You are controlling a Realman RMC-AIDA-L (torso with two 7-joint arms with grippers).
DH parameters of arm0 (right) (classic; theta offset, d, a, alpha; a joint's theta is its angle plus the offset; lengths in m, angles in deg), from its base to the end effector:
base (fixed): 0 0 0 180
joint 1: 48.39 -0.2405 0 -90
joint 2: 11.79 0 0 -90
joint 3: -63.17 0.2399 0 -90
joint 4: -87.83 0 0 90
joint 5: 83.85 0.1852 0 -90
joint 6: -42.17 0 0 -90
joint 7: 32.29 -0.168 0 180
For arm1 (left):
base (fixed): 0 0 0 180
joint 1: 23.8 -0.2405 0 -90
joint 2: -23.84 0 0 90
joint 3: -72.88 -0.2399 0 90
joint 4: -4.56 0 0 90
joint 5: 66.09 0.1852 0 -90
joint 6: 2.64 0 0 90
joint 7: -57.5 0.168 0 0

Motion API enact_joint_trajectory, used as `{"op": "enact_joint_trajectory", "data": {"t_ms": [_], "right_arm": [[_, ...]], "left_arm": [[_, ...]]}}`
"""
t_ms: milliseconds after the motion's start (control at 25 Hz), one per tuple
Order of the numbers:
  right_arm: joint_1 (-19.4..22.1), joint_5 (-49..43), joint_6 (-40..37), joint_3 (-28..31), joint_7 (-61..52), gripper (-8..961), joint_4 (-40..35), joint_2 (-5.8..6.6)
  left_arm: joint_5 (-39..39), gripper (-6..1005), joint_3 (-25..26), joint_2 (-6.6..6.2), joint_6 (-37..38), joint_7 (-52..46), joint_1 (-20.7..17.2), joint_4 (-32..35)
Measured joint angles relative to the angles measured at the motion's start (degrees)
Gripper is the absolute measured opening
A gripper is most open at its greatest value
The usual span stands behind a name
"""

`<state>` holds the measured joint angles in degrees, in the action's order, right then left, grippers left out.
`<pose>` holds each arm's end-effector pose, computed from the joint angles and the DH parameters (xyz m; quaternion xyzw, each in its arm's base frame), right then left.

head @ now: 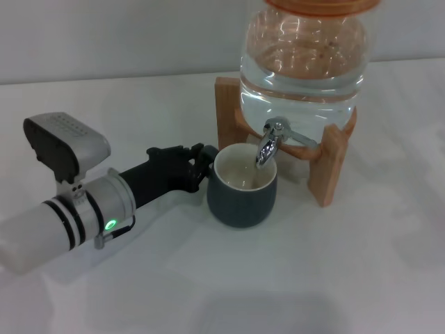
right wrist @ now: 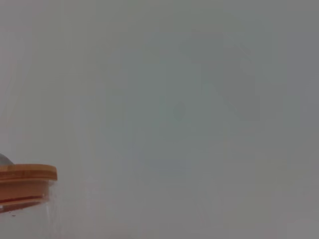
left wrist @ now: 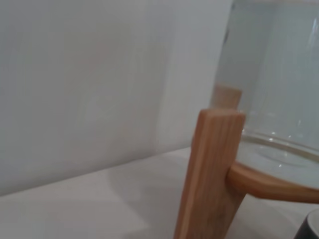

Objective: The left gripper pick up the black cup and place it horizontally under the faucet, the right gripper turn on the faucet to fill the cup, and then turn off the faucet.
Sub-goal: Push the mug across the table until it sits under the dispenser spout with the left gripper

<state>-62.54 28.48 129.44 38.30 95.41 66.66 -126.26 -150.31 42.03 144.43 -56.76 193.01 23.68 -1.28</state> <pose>0.3236 0.2829 0.1233 -0.6733 0.2260 0.4409 0.5488 -0.1969 0.3545 -0.1157 -0.8997 -0.2584 -0.2432 0.2543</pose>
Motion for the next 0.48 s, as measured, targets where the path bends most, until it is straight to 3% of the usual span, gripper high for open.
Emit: {"op": "enact_joint_trajectory", "data": {"t_ms": [480], "right_arm": [[0.0, 0.07, 0.1, 0.0, 0.0, 797, 0.29, -0.05]], "left_arm": [[1.07, 183, 3.1, -0.03, 0.25, 4.36, 2.08, -3.11]]}}
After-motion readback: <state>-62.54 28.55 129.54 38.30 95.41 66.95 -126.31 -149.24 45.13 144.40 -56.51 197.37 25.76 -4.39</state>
